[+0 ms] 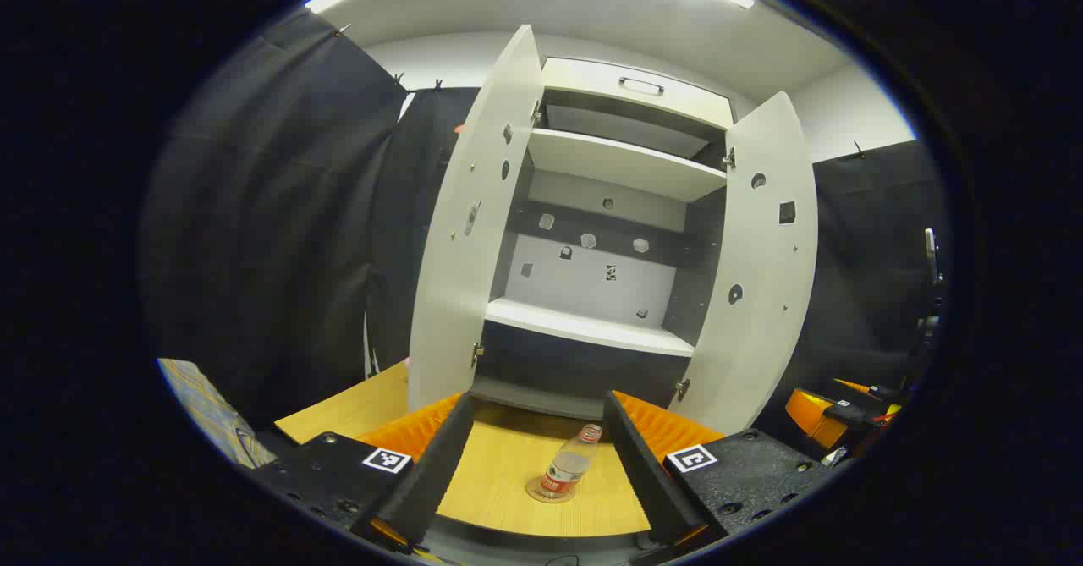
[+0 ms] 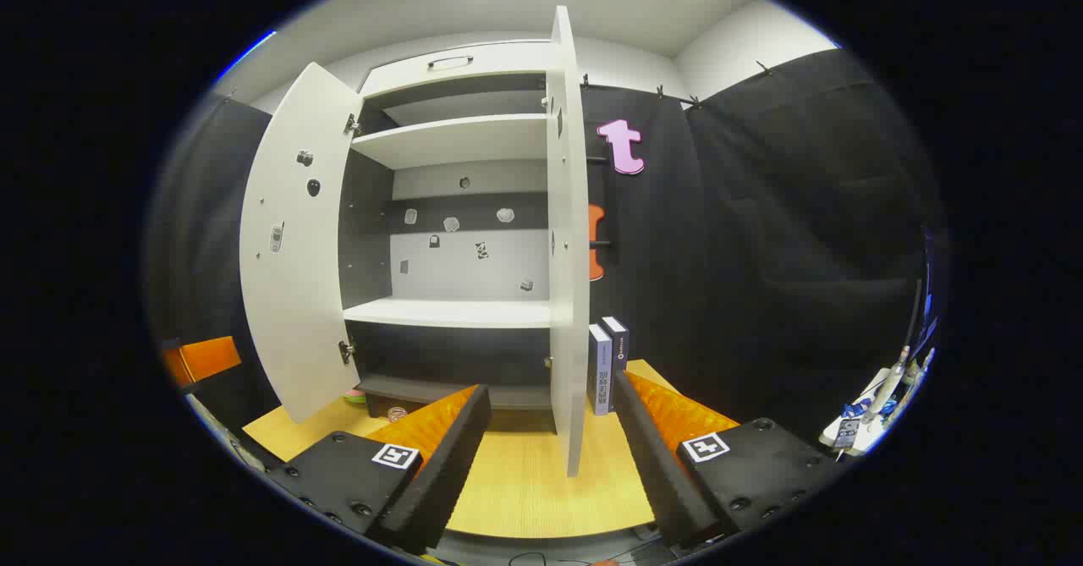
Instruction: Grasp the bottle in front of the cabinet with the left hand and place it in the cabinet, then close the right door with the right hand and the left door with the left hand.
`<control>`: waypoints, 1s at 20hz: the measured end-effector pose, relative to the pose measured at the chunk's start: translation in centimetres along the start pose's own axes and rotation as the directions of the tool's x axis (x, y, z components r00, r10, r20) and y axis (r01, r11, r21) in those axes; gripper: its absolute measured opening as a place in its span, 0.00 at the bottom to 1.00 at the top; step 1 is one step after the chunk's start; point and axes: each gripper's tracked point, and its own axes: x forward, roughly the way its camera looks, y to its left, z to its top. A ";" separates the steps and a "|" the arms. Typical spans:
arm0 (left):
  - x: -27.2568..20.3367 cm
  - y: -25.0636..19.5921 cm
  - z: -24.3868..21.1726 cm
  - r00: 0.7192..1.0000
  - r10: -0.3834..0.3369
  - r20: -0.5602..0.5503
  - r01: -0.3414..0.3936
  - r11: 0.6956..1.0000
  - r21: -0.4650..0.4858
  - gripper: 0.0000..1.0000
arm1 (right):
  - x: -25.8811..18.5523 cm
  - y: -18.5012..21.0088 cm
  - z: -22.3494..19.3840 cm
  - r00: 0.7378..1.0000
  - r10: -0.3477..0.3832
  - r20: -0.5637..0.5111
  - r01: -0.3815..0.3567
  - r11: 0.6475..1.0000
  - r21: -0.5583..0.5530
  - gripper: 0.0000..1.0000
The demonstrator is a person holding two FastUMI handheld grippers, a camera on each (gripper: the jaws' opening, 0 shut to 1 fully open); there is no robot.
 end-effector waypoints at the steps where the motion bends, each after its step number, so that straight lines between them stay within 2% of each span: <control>1: 0.7 -0.6 -0.2 1.000 -0.020 -0.003 0.020 1.000 0.011 0.95 | -0.2 -0.3 0.1 1.000 -0.008 0.004 0.008 1.000 -0.009 1.00; 2: 1.2 -1.4 -0.4 0.999 -0.043 -0.010 0.043 0.999 0.017 0.95 | -0.4 -0.5 0.1 1.000 -0.014 0.005 0.014 1.000 -0.018 0.89; 3: 1.5 -2.2 -0.4 0.997 -0.071 -0.019 0.072 0.997 0.020 0.93 | -0.6 -0.4 0.1 1.000 -0.015 0.000 0.015 1.000 -0.026 0.89; 4: 1.6 -2.9 -0.4 0.995 -0.093 -0.023 0.093 0.995 0.023 0.95 | -0.8 -0.5 0.1 1.000 -0.017 -0.005 0.017 0.999 -0.033 0.97; 8: 2.1 -4.7 0.8 0.990 -0.141 -0.011 0.141 0.989 0.037 0.95 | -0.9 -0.1 1.3 1.000 -0.030 0.003 0.030 0.998 -0.054 0.97; 11: 2.4 -5.1 1.9 0.989 -0.149 0.016 0.147 0.987 0.065 0.93 | -0.7 -0.2 1.7 0.998 -0.052 0.018 0.053 0.996 -0.066 1.00; 13: 2.3 -5.0 1.8 0.989 -0.146 0.012 0.145 0.986 0.081 0.94 | -0.7 0.2 1.4 0.999 -0.046 0.007 0.046 0.997 -0.065 0.96; 20: 2.9 -4.5 -0.6 0.989 -0.144 -0.041 0.146 0.988 0.045 0.95 | -0.2 1.7 1.1 1.000 -0.012 -0.011 0.011 0.998 -0.067 0.96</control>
